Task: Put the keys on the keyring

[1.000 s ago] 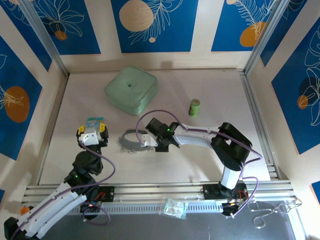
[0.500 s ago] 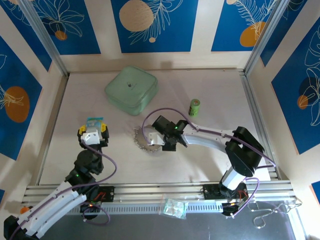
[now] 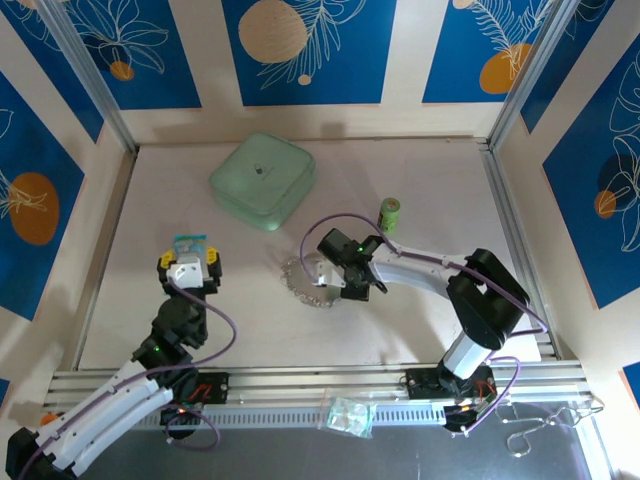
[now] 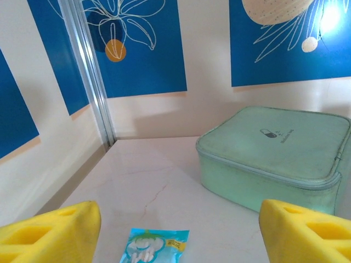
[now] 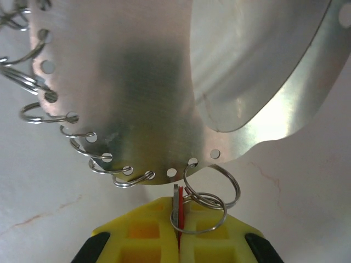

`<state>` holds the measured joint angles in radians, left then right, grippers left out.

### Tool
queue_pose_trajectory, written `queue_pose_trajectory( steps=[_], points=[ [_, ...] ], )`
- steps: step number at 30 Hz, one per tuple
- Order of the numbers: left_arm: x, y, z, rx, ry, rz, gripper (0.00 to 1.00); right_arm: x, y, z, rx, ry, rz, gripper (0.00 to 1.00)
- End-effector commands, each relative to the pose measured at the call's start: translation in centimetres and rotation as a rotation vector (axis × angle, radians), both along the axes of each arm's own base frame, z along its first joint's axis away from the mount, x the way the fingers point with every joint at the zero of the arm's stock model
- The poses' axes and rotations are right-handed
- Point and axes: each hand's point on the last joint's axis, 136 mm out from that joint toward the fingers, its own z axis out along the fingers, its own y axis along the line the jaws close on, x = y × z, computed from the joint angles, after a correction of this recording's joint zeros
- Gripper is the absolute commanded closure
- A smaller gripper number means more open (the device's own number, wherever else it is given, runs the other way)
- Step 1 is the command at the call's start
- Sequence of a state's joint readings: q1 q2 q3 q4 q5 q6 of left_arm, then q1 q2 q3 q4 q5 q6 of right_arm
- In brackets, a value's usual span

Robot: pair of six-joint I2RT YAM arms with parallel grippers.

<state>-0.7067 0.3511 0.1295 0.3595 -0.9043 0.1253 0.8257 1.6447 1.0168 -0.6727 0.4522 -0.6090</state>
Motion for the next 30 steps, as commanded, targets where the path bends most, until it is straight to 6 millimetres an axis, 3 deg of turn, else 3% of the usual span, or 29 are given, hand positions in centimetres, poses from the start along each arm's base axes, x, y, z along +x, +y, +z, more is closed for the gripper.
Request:
queue_pose_trajectory(
  steps=[1, 5, 8, 11, 15, 16, 19, 23, 25, 30],
  points=[
    [0.2, -0.1, 0.2, 0.0, -0.008, -0.007, 0.23, -0.2, -2.0, -1.0, -0.08, 0.018, -0.05, 0.93],
    [0.3, -0.2, 0.1, 0.011, 0.0, -0.011, 0.15, -0.1, -2.9, -1.2, -0.086, 0.023, -0.078, 0.72],
    [0.3, -0.2, 0.1, 0.019, 0.007, -0.011, 0.07, 0.7, -2.6, 0.6, 0.012, -0.003, -0.125, 0.62],
    [0.5, -0.3, 0.2, 0.026, 0.01, -0.015, 0.0, 1.5, -1.5, 4.2, 0.219, -0.043, -0.188, 0.59],
    [0.9, -0.4, -0.3, 0.037, 0.029, -0.012, 0.0, 3.5, -1.1, 10.1, 0.621, -0.121, -0.369, 0.59],
    [1.0, -0.4, -0.5, 0.037, 0.034, -0.012, 0.0, 4.0, -1.4, 11.2, 0.726, -0.142, -0.416, 0.59],
    [1.5, -0.1, -1.5, 0.056, 0.055, 0.011, 0.0, 5.9, -4.8, 12.9, 0.917, -0.279, -0.592, 0.57],
    [2.1, 1.1, -2.6, 0.056, 0.068, 0.059, 0.0, 8.6, -11.2, 11.9, 1.03, -0.485, -0.852, 0.55],
    [2.6, 1.6, -3.1, 0.046, 0.081, 0.071, 0.0, 9.3, -13.2, 10.5, 1.048, -0.533, -0.923, 0.55],
    [4.2, 2.1, -4.3, 0.016, 0.123, 0.065, 0.0, 10.6, -14.4, 8.1, 1.093, -0.59, -0.93, 0.55]
  ],
)
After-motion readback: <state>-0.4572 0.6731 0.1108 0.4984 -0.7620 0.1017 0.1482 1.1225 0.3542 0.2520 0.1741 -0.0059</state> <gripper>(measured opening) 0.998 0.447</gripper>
